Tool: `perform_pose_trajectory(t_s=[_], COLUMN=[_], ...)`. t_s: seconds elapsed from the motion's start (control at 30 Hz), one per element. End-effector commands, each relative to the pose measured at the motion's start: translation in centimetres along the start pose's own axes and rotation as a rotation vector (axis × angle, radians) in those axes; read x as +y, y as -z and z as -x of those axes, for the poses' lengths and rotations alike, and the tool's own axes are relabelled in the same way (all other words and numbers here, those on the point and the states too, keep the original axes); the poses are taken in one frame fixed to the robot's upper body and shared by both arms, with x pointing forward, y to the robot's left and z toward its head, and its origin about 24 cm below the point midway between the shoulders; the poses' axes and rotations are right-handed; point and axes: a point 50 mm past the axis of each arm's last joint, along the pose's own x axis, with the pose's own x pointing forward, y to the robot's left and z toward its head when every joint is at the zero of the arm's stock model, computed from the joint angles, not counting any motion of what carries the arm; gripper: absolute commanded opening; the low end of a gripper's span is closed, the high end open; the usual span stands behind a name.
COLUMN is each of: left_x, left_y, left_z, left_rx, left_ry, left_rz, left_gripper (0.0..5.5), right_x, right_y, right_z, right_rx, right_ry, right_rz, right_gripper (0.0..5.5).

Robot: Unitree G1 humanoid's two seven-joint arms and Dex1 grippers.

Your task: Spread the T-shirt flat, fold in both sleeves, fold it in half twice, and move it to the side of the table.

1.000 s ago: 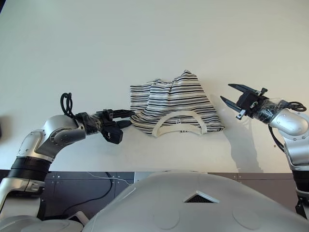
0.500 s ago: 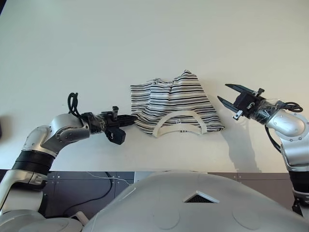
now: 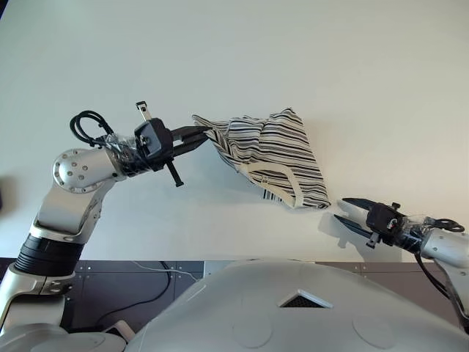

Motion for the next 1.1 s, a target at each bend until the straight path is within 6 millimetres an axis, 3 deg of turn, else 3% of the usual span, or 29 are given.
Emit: perform_pose_trajectory(t_s=[0.03,0.17,0.7,1.03,1.1], left_x=[0.6,0.4,0.8,0.9,1.2], left_y=[-1.3,-1.4,-1.4,-1.3,-1.2], left_z=[-0.1,-0.3,-0.3,-0.3,-0.3], left_rx=[-0.001,0.010,0.024,0.026,0.025], left_ry=[0.022,0.033,0.058,0.047,0.023], left_rz=[0.035,0.046,0.017,0.020,0.033], left_gripper=[0.12,0.12,0.12,0.10,0.10], right_x=[0.6,1.5,0.3,0.4,-0.2], right_y=[-1.5,-2.3,-1.4,-1.1,-1.6], right_z=[-0.9,-1.8,-2.7,-2.8,-2.6], right_rx=[-0.078,-0.119,-0.095,-0.092,-0.123], right_ry=[0.016,0.009,0.102,0.109,0.130], right_rz=[-0.017,-0.041,-0.014,-0.021,-0.035], right_gripper=[2.08,2.08,2.08,0.29,0.14])
